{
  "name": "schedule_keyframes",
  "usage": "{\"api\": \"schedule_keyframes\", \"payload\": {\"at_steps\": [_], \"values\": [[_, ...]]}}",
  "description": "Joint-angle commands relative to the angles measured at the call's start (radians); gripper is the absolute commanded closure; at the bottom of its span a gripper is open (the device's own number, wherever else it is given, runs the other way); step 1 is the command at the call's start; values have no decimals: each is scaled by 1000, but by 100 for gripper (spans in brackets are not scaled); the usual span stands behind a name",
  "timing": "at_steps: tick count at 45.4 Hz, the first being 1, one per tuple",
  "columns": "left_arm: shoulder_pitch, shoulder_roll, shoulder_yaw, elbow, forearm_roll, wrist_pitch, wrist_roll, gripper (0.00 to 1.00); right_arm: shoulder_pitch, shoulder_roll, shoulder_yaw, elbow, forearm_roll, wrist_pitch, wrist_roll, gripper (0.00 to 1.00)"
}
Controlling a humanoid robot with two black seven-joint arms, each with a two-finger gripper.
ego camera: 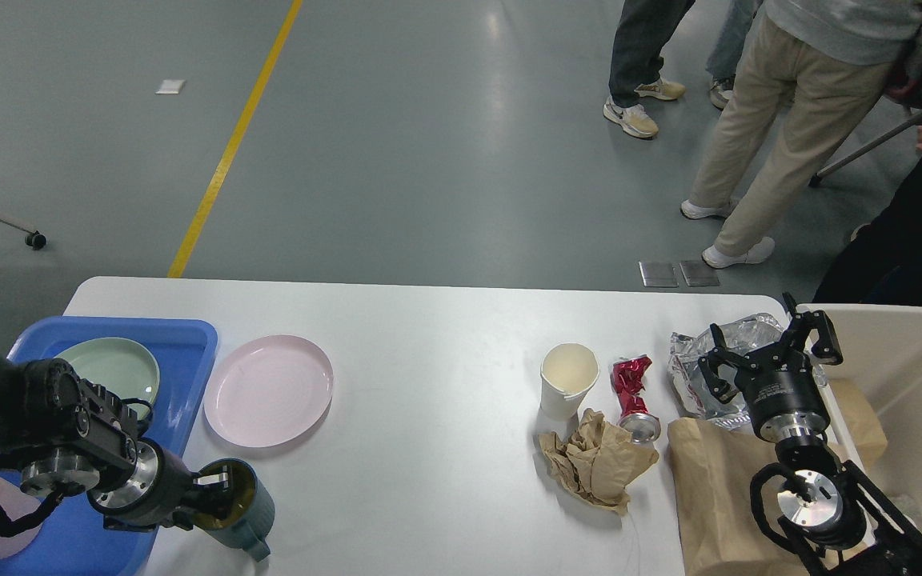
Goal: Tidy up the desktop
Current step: 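Grasp the teal mug with the left gripper and set it on the tray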
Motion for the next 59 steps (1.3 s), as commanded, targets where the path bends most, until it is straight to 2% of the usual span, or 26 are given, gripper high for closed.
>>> {"api": "schedule_keyframes", "payload": {"at_steps": [1,7,20,30,33,41,42,46,52,59], "values": [[4,-1,-3,0,8,-15,47,100,0,0,0,0,-1,0,0,0],[-2,6,-1,-2,11,-35,50,100,0,0,0,0,0,0,0,0],[-36,11,-3,-3,29,-133,49,100,0,0,0,0,0,0,0,0],[-168,37,20,-29,28,-287,47,100,0,2,0,0,0,0,0,0],[-241,37,46,-78,28,-305,49,100,0,0,0,0,-1,0,0,0],[-530,26,137,-245,26,-317,47,100,0,0,0,-1,0,0,0,0],[-632,26,152,-300,28,-339,47,100,0,0,0,0,0,0,0,0],[-787,28,186,-330,29,-443,46,100,0,0,0,-1,0,-1,0,0],[-1001,29,235,-333,31,-629,33,100,0,0,0,0,0,0,0,0],[-1186,26,267,-335,41,-771,33,100,0,0,0,0,0,0,-2,0]]}}
